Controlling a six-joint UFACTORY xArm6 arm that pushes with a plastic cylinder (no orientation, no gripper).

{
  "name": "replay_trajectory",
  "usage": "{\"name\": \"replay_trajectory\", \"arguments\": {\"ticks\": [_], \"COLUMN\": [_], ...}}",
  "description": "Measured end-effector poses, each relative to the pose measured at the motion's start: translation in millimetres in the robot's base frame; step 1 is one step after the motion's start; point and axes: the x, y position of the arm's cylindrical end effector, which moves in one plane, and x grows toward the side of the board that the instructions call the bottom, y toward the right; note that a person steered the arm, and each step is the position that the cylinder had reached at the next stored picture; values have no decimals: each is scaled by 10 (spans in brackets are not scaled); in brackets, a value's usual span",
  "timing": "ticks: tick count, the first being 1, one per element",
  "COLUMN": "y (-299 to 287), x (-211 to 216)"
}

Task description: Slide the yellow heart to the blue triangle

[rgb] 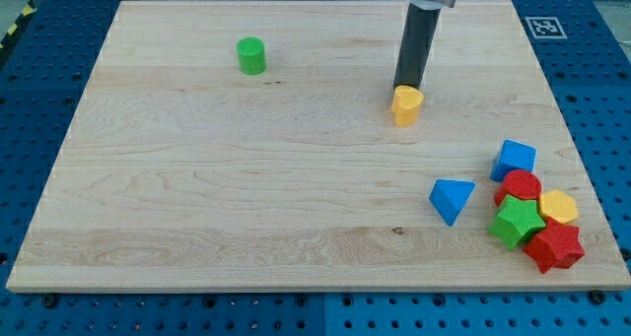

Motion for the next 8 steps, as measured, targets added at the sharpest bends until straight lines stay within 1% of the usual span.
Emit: {"name": "replay_trajectory", "arguments": {"ticks": [2,3,5,6,8], "y": [0,-16,-348,-411,-227], "x": [133,321,380,533,607]}}
